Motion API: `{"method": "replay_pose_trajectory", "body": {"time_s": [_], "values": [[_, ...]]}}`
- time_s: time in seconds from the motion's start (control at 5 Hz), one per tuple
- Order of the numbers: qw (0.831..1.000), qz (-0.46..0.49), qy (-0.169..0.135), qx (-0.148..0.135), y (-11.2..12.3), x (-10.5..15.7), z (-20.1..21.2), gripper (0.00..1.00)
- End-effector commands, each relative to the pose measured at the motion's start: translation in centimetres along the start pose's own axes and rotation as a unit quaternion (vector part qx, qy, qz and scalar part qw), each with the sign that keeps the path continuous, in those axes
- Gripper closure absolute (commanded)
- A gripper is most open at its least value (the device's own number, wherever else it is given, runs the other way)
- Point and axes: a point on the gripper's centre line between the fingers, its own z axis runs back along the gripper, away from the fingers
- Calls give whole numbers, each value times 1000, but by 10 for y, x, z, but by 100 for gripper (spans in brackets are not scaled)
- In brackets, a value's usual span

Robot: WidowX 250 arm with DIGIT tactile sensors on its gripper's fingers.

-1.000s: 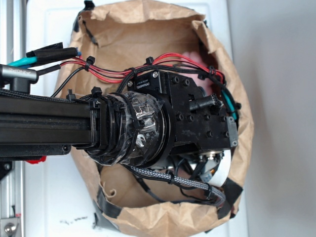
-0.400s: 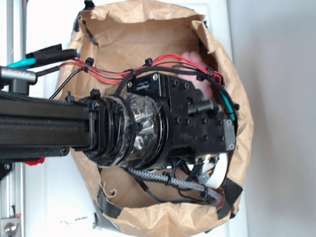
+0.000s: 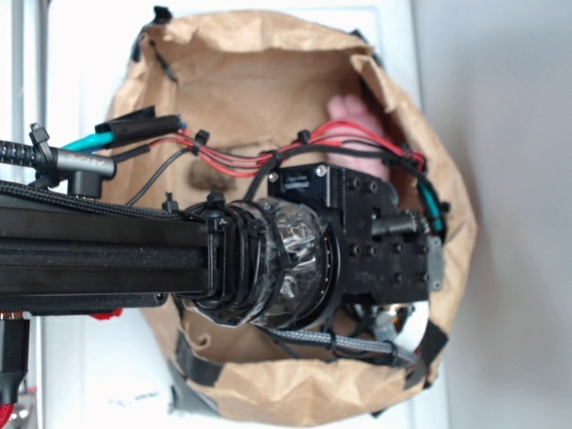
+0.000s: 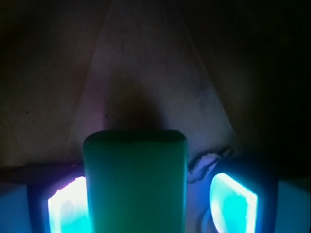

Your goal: Grab the green block.

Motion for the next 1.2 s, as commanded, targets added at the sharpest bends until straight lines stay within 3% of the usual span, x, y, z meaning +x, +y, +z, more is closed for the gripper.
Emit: {"method": "replay_pose_trajectory", "body": {"time_s": [0.0, 0.4, 0.8, 1.0], "values": [[1000, -26, 0, 7, -2, 15, -16, 100], [1000, -14, -5, 2, 0, 11, -3, 100], [995, 98, -4, -33, -2, -8, 42, 100], [985, 169, 22, 16, -6, -15, 68, 100]]}}
